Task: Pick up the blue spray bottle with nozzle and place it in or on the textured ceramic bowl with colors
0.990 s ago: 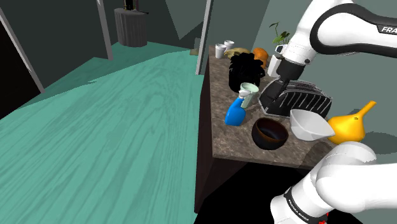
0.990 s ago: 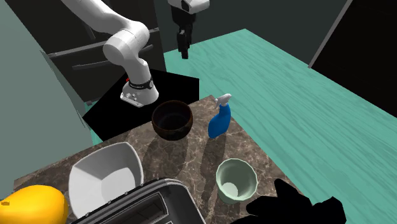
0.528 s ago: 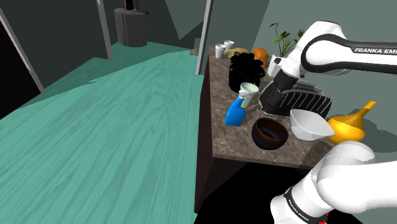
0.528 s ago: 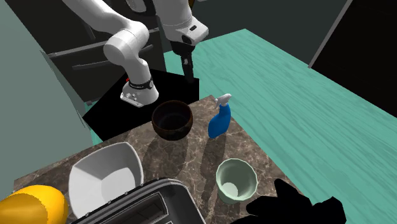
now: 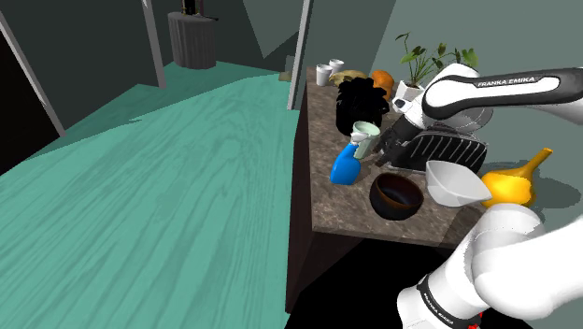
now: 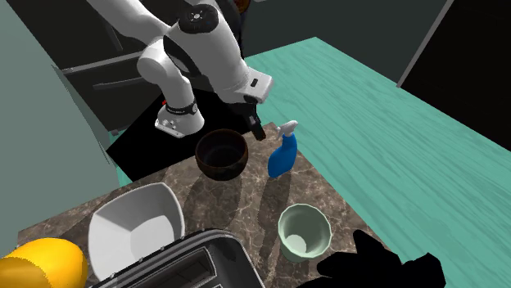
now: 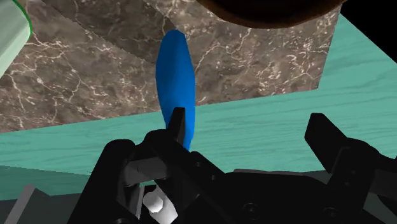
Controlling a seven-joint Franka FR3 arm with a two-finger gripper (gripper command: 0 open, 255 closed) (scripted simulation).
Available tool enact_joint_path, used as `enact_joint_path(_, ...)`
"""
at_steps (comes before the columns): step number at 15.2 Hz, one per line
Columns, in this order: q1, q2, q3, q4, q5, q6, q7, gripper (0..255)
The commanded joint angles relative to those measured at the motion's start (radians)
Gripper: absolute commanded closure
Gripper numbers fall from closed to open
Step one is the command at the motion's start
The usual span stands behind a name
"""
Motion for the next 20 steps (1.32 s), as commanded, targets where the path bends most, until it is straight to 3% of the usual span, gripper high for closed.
enact_joint_path(1,0.104,0.091,-0.124,0.038,0.064,0.080,-0.151,0)
enact_joint_path(3,0.234,0.166,-0.261,0.082,0.153,0.129,-0.305,0)
enact_joint_path(5,0.409,0.241,-0.434,0.138,0.271,0.159,-0.475,0)
enact_joint_path(11,0.587,0.307,-0.585,0.137,0.376,0.222,-0.561,0)
enact_joint_path(13,0.691,0.337,-0.672,0.136,0.432,0.251,-0.600,0)
enact_joint_path(20,0.692,0.334,-0.673,0.136,0.428,0.251,-0.597,0)
